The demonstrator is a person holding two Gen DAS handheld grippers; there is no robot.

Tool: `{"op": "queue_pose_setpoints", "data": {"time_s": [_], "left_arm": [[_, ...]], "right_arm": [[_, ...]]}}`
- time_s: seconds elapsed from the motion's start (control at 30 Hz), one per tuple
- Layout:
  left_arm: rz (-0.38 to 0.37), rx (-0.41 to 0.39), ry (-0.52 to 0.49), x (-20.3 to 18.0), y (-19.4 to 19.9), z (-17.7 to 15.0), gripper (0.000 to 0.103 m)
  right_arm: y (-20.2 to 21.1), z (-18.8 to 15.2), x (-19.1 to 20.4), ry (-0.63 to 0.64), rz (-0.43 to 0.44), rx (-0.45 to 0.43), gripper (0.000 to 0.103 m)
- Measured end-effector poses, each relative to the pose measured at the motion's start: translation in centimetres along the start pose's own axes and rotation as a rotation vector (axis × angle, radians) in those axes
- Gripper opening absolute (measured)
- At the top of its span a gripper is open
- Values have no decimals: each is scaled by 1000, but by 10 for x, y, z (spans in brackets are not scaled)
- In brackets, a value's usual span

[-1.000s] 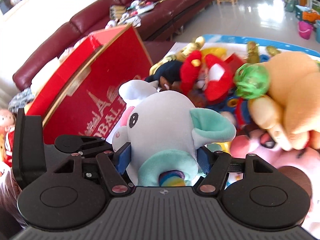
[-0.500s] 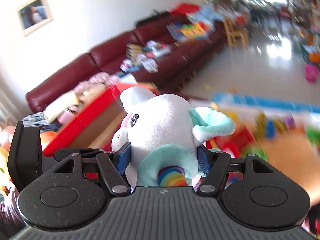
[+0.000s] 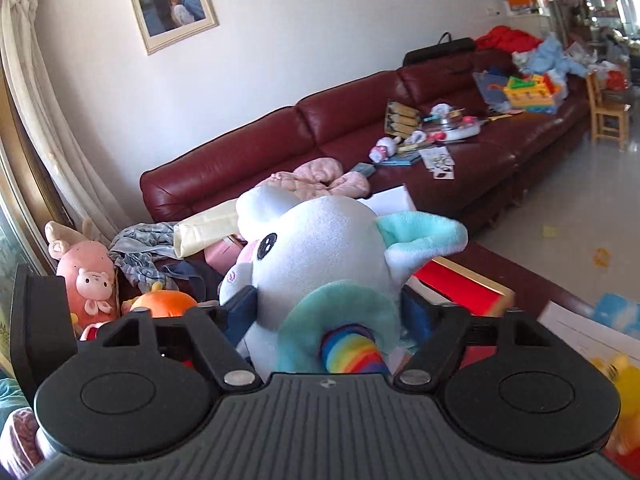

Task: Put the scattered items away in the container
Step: 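Lift both plushes and carry them over the red cardboard box, then open left tool dropping pig plush while right tool releases unicorn into box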

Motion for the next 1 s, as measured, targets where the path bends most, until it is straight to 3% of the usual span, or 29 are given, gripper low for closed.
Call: {"op": "queue_pose_setpoints", "data": {"time_s": [0.03,0.07,0.13,0.23,0.37,0.6,1.0], "left_arm": [[17,27,30,7,-16,0,38],[39,56,63,13,-31,-1,56],[97,83,62,19,-46,-11,60],[69,102,58,14,-41,-26,75],[36,99,25,-8,-39,-34,78],[-19,59,-16,-39,-23,-33,85],[-9,71,30,-21,-4,-42,89]], "right_arm": [[-10,0,-4,10,-19,-2,91],[-17,-4,-12,4,-51,4,91],[-21,-13,-27,-23,-101,17,91],[-6,-28,-47,-60,-115,22,93],[13,-38,-66,-53,-155,32,96],[18,-46,-67,-38,-139,96,96],[4,-33,-30,58,-103,149,96]]}}
Point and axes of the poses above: each gripper's, at about its wrist camera, not at the fingertips, and y roughly against the way its jaws point, x to its left, z to its top, the point moved 5 cm from there along -y, roughly the way its jaws point, and after that the axes turned 11 degrees about y, right-handed, at the moved point
